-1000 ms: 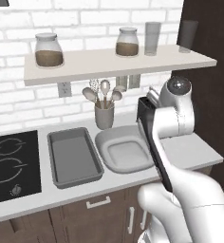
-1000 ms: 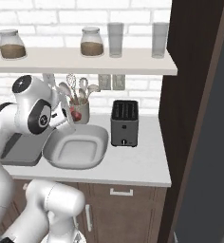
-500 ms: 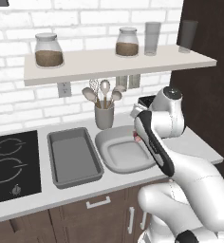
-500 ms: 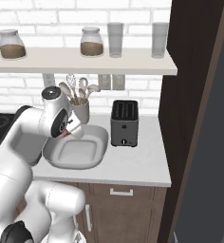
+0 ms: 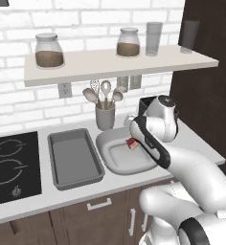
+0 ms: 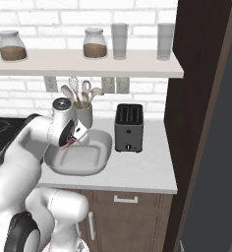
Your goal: Place one carrot and one steak in each tupperware on the nearby counter, to pack two identical lunches.
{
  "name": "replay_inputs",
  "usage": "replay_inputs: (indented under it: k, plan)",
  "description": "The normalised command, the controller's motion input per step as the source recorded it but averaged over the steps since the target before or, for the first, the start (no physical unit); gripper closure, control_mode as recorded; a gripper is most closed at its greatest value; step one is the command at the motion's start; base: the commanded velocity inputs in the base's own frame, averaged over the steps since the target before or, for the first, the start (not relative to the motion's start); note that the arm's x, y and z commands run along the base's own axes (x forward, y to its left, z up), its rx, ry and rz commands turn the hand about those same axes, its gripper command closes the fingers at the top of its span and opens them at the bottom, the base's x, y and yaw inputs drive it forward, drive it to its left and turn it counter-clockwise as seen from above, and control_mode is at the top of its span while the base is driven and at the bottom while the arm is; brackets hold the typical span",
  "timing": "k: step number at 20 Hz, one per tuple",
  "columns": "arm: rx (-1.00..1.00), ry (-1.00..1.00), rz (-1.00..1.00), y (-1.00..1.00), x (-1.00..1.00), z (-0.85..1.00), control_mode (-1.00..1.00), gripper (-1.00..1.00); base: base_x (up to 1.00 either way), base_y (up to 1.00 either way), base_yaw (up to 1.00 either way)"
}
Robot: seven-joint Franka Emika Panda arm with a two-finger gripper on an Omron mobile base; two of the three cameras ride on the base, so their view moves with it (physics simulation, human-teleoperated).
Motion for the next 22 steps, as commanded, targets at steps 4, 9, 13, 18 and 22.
replay_inputs:
  k: [4, 9, 13, 18, 22]
  plan:
    - [-0.05, -0.04, 0.0, 0.0, 0.22, -0.28, -1.0, 1.0, 0.0, 0.0, 0.0]
    - [-0.05, -0.07, 0.0, 0.13, 0.29, -0.2, -1.0, 1.0, 0.0, 0.0, 0.0]
    - [-0.03, -0.01, 0.0, 0.15, 0.34, -0.31, -1.0, 1.0, 0.0, 0.0, 0.0]
    - [-0.01, 0.0, 0.0, 0.09, 0.28, -0.2, -1.0, -1.0, 0.0, 0.0, 0.0]
    - [0.0, 0.0, 0.0, 0.02, 0.24, -0.07, -1.0, -1.0, 0.0, 0.0, 0.0]
